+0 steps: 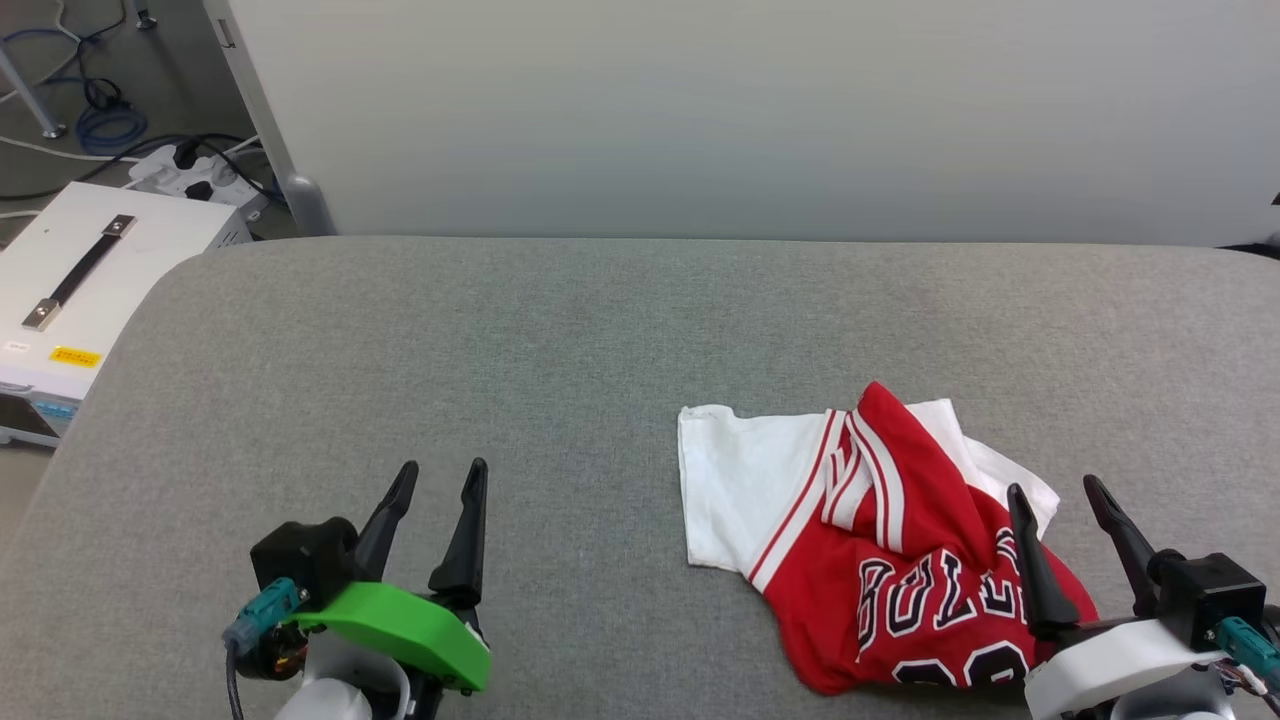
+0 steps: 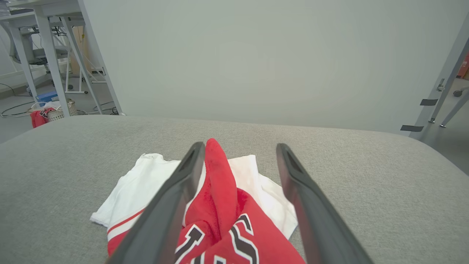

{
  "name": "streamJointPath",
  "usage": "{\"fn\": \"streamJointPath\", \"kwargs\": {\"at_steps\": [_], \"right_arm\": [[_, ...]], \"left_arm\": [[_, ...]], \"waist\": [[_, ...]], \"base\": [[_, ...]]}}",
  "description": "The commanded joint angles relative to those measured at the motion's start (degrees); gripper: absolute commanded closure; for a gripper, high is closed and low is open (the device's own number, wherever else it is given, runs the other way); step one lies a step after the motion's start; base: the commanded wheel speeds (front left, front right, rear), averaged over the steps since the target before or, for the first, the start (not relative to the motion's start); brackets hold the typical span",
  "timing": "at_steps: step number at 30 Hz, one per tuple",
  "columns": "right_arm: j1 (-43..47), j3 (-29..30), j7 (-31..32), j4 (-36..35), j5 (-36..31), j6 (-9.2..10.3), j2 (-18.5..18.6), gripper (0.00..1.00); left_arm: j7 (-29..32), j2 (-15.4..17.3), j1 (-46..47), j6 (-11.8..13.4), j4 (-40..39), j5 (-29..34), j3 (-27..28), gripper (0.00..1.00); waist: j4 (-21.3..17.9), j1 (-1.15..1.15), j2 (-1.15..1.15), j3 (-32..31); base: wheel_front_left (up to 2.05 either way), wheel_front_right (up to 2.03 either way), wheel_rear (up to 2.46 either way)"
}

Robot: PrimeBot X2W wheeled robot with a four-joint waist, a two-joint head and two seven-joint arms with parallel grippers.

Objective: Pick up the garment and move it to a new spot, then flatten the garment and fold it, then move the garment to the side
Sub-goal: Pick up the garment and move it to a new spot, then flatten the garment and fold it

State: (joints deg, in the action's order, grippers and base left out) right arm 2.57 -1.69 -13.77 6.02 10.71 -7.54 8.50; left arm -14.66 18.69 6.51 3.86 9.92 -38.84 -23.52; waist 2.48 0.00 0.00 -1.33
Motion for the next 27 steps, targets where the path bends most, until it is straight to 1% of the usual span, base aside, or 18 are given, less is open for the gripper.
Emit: {"fn": "streamJointPath", "kwargs": {"at_steps": [1, 6, 9, 11, 15, 19, 20, 22, 24, 27], "right_arm": [[0.88, 0.12, 0.36, 0.00, -0.34, 0.05, 0.25, 0.00], [0.53, 0.29, 2.42, -0.33, -0.15, 0.05, 0.36, 0.00], [-0.54, 0.05, 5.71, -0.71, -0.50, 0.05, 2.05, 0.00], [-1.76, -0.01, 9.24, -0.96, -0.29, 0.05, 3.73, 0.00], [-6.07, 0.74, 20.40, 0.21, 2.25, 0.05, 7.23, 0.00], [-11.58, 0.86, 34.52, 3.18, 5.44, 0.05, 10.03, 0.00], [-12.93, 1.26, 38.92, 4.75, 6.53, 0.05, 10.47, 0.00], [-14.74, -0.49, 46.63, 6.42, 7.04, 0.05, 12.77, 0.00], [-17.05, -0.06, 50.55, 6.89, 7.94, 0.05, 13.49, 0.00], [-19.50, -0.50, 53.71, 8.00, 7.42, 0.05, 14.62, 0.00]], "left_arm": [[-0.33, -0.53, -1.18, 0.03, -0.90, 1.16, 0.64, 0.00], [-0.33, -1.28, -1.95, -1.05, -1.64, 3.05, 1.77, 0.00], [-0.33, -1.62, -1.43, -1.52, -1.69, 3.80, 2.29, 0.00], [-0.33, -1.74, -0.96, -1.68, -1.47, 4.40, 2.44, 0.00], [-0.33, -1.91, 0.34, -2.00, -1.29, 5.34, 2.80, 0.00], [-0.33, -2.23, 1.73, -2.58, -1.00, 6.12, 2.90, 0.00], [-0.33, -2.38, 2.09, -2.72, -0.91, 6.31, 2.92, 0.00], [-0.33, -2.74, 3.01, -3.09, -0.88, 6.86, 2.75, 0.00], [-0.34, -3.29, 3.91, -3.26, -1.34, 7.46, 3.06, 0.00], [-0.34, -3.97, 4.72, -3.77, -1.88, 8.23, 3.65, 0.00]], "waist": [[0.31, 0.00, 0.00, 0.32], [1.04, 0.00, 0.00, 1.46], [1.63, 0.00, 0.00, 2.50], [2.17, 0.00, 0.00, 3.42], [3.15, 0.00, 0.00, 6.02], [4.45, 0.00, 0.00, 8.50], [4.86, 0.00, 0.00, 9.06], [6.03, 0.00, 0.00, 10.24], [7.15, 0.00, 0.00, 11.44], [8.51, 0.00, 0.00, 12.97]], "base": [[0.00, 0.00, 0.00], [0.00, 0.00, 0.00], [0.00, 0.00, 0.00], [0.00, 0.00, 0.00], [0.00, 0.00, 0.00], [0.00, 0.00, 0.00], [0.00, 0.00, 0.00], [0.00, 0.00, 0.00], [0.00, 0.00, 0.00], [0.00, 0.00, 0.00]]}}
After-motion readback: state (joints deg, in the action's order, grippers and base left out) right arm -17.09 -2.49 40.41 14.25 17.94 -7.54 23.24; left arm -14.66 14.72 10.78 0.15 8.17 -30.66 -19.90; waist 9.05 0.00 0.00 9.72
